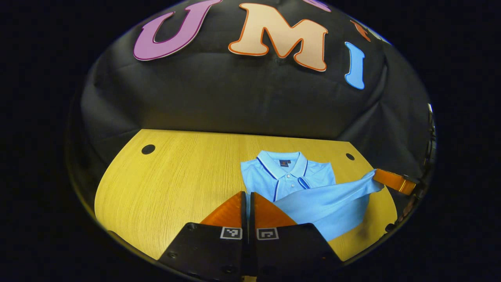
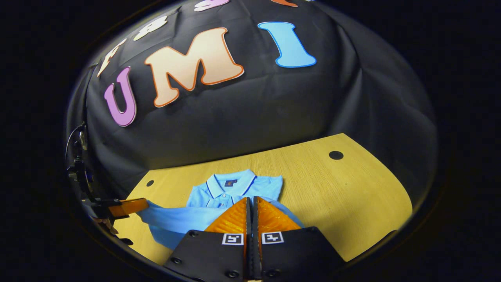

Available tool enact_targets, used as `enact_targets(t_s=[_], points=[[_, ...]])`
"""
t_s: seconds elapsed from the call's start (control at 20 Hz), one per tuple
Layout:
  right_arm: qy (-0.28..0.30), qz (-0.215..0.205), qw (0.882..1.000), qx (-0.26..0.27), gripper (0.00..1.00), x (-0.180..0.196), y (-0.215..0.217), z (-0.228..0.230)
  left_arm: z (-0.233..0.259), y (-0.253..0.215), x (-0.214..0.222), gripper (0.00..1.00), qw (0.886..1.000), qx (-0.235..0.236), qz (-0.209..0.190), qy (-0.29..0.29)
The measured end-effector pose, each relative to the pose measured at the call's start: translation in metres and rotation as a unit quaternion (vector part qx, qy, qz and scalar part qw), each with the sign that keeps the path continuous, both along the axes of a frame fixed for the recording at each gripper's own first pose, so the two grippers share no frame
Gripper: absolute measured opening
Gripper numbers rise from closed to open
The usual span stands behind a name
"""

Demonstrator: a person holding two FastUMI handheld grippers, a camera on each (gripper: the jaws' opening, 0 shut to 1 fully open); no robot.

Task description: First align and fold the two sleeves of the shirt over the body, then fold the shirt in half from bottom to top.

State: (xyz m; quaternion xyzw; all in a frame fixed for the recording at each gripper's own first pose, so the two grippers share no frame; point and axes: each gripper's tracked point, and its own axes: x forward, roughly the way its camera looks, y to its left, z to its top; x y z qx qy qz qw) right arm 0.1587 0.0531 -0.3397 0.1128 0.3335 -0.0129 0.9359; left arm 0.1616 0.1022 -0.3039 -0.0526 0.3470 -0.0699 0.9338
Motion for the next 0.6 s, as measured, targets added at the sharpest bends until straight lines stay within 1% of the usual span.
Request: enact_targets(t_s=[0.1,0.3,0.45,0.55,0.6], points=[[-0.005,-0.010,1.000,-0.005,0.02,0.024,-0.001,-0.012,-0.007,-0.002,0.023,0.00,1.000,-0.007,-0.002,0.000],[0.002,-0.039,0.999,-0.003,0.02,0.060,-0.006,-0.044,-0.031,-0.005,0.068,0.00,1.000,0.003,-0.018,-0.002],[0.024,-0.061,0.998,-0.008,0.02,0.075,-0.015,-0.073,-0.050,-0.008,0.089,0.00,1.000,0.005,-0.025,0.005],[0.034,-0.072,0.997,-0.012,0.02,0.078,-0.021,-0.087,-0.060,-0.006,0.095,0.00,1.000,0.011,-0.024,0.007],[0.040,-0.073,0.996,-0.015,0.02,0.076,-0.022,-0.091,-0.064,-0.006,0.095,0.00,1.000,0.007,-0.022,0.008]])
